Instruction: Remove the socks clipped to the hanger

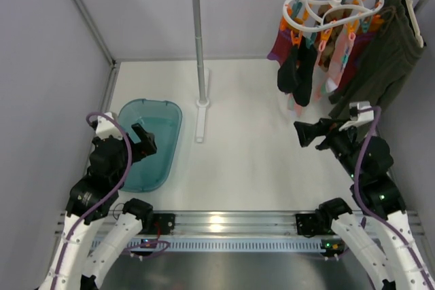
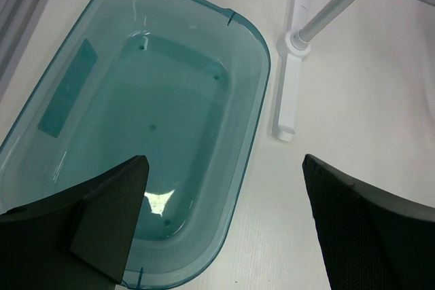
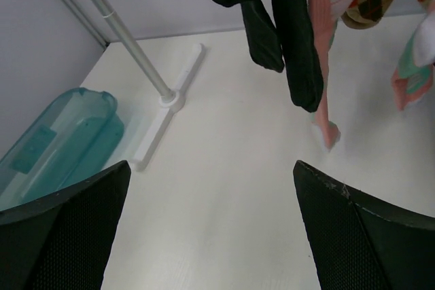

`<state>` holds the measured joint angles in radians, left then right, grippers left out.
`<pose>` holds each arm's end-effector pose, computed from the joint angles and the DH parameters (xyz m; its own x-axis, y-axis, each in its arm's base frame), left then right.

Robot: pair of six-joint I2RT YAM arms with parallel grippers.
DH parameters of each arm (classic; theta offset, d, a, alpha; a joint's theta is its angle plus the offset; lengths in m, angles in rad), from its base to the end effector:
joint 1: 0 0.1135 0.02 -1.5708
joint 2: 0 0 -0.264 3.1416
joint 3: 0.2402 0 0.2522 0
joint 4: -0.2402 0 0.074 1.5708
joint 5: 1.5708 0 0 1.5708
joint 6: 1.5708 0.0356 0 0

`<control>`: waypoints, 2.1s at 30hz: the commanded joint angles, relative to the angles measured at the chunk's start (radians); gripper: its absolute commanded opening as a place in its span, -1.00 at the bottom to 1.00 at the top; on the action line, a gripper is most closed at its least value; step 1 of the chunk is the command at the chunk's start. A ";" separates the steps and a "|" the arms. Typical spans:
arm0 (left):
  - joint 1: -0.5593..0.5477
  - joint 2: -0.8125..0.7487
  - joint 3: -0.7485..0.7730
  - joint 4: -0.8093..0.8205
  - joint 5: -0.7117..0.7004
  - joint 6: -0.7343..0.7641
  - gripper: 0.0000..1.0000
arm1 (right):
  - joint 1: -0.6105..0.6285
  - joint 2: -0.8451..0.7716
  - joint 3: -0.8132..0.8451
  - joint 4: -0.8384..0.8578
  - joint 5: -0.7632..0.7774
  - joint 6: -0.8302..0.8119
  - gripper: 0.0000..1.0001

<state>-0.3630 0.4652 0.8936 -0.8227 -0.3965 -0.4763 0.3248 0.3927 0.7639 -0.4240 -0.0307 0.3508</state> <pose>0.0802 -0.0158 0.3472 -0.3165 -0.3322 -0.8885 -0.1698 0.9414 -0.2915 0.0869 0.0304 0.3535 -0.1666 0.3064 -0.9372 -0.3096 0.8862 0.3447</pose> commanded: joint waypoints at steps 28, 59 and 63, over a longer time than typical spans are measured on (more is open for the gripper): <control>-0.002 0.170 0.157 0.071 0.381 0.059 0.97 | -0.010 0.738 0.267 0.571 0.035 -0.423 0.32; -0.602 1.451 1.596 0.353 0.142 0.387 0.97 | 0.197 0.572 -0.045 0.944 0.078 -0.207 -1.00; -0.610 1.491 1.595 0.437 0.136 0.403 0.97 | 0.201 0.584 -0.031 0.924 0.098 -0.230 -1.00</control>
<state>-0.9710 1.9549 2.4401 -0.5297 -0.2340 -0.1307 0.5087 0.9836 0.7116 0.4671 0.0422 0.1272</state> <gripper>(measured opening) 0.985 0.004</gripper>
